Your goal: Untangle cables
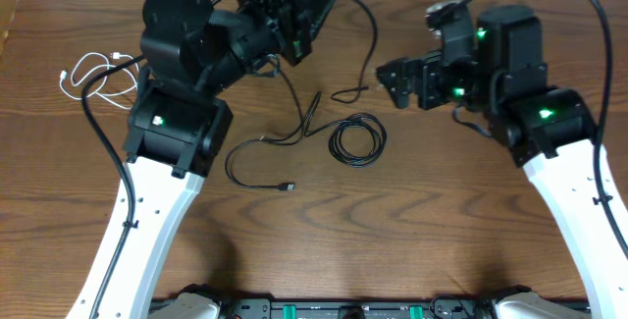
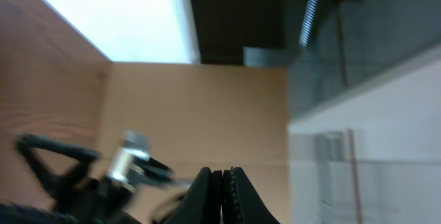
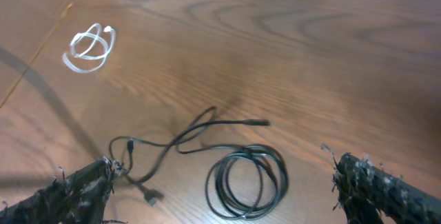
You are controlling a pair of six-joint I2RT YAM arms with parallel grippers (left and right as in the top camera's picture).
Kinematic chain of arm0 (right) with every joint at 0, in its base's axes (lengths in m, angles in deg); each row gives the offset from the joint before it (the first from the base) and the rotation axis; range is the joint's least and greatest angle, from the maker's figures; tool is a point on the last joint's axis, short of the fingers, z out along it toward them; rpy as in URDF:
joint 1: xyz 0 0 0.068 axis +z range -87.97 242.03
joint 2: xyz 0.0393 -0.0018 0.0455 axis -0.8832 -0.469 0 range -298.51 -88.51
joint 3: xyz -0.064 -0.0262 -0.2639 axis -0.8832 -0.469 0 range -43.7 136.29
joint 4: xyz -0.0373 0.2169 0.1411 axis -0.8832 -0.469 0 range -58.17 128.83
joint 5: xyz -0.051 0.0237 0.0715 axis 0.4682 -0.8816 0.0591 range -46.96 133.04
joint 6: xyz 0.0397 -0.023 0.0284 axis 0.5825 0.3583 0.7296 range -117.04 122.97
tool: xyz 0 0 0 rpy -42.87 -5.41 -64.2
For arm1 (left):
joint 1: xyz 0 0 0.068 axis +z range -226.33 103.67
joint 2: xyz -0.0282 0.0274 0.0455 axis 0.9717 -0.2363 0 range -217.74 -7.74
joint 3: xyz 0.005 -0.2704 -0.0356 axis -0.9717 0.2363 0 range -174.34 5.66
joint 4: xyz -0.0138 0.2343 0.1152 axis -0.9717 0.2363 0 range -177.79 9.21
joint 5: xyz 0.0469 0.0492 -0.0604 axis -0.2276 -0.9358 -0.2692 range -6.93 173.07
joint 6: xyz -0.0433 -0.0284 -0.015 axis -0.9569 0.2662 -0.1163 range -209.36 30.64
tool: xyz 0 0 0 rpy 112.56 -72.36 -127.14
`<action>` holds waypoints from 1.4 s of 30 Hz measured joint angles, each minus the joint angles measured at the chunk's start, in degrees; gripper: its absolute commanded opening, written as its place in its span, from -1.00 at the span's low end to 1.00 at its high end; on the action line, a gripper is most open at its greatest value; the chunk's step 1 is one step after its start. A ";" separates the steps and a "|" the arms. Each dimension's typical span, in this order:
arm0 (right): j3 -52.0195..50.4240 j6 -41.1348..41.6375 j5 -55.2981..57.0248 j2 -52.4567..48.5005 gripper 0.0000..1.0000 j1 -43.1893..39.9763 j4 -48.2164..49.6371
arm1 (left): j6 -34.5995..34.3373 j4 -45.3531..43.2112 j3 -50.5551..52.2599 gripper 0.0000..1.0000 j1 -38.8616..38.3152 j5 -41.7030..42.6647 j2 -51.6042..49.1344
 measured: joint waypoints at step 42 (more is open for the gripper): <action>0.00 2.25 1.60 -0.57 0.98 -8.04 -10.05 | 18.05 2.01 -0.92 -0.85 36.13 -22.56 -0.02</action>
